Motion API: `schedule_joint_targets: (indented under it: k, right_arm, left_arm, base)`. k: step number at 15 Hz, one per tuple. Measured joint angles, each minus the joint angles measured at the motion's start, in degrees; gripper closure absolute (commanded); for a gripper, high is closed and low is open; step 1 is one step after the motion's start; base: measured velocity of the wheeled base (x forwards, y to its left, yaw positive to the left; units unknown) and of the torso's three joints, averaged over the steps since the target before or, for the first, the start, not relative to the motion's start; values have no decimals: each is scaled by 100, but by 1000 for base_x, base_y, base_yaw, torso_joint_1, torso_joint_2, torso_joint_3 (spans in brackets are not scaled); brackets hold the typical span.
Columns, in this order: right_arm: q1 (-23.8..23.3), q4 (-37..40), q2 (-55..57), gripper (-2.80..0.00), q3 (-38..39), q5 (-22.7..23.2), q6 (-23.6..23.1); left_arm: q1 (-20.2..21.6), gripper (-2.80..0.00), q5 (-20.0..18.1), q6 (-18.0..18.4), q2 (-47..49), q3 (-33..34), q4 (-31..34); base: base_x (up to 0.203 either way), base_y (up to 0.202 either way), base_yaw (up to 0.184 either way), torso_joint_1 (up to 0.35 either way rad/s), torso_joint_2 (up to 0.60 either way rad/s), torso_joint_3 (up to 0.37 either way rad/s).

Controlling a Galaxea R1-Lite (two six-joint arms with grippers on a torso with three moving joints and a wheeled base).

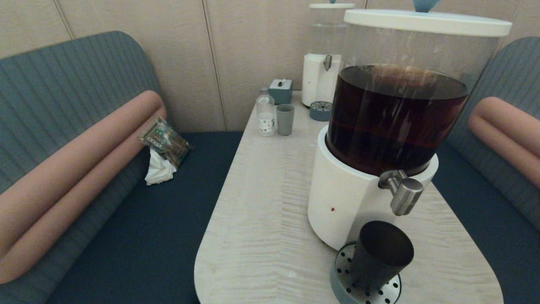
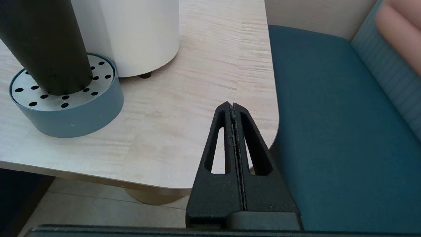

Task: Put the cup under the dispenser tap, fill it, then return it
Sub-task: Turn on the faucet

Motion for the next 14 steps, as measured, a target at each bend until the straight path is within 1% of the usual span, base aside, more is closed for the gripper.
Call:
schedule_joint_targets:
  k: [2, 3, 4, 5, 8, 11, 14]
  right_arm:
    - [0, -29, 0, 0, -9, -5, -32]
    - [0, 25, 1, 0, -153, -4, -35]
    - [0, 127, 16, 0, -471, 0, -25]
    - [1, 315, 69, 0, -968, 9, 18]
    - [-2, 929, 690, 0, -3011, 152, 313]
    - [-19, 1322, 2098, 0, -4893, 390, 499]
    - [15, 2005, 3550, 0, -6567, 856, 556]
  left_arm:
    - [0, 0, -1, 2, 0, 0, 0]
    - [0, 0, -1, -3, 0, 0, 1]
    - [0, 0, -4, -1, 0, 0, -1]
    - [0, 0, -3, -1, 0, 0, -2]
    - [0, 0, 2, -3, 0, 0, 1]
    - [0, 0, -1, -3, 0, 0, -2]
    - [0, 0, 4, 0, 0, 0, -2]
  base:
    - [0, 0, 0, 0, 0, 0]
    - [0, 0, 0, 0, 0, 0]
    - [0, 0, 0, 0, 0, 0]
    - [0, 0, 0, 0, 0, 0]
    - [0, 0, 0, 0, 0, 0]
    - [0, 0, 0, 0, 0, 0]
    - [0, 0, 0, 0, 0, 0]
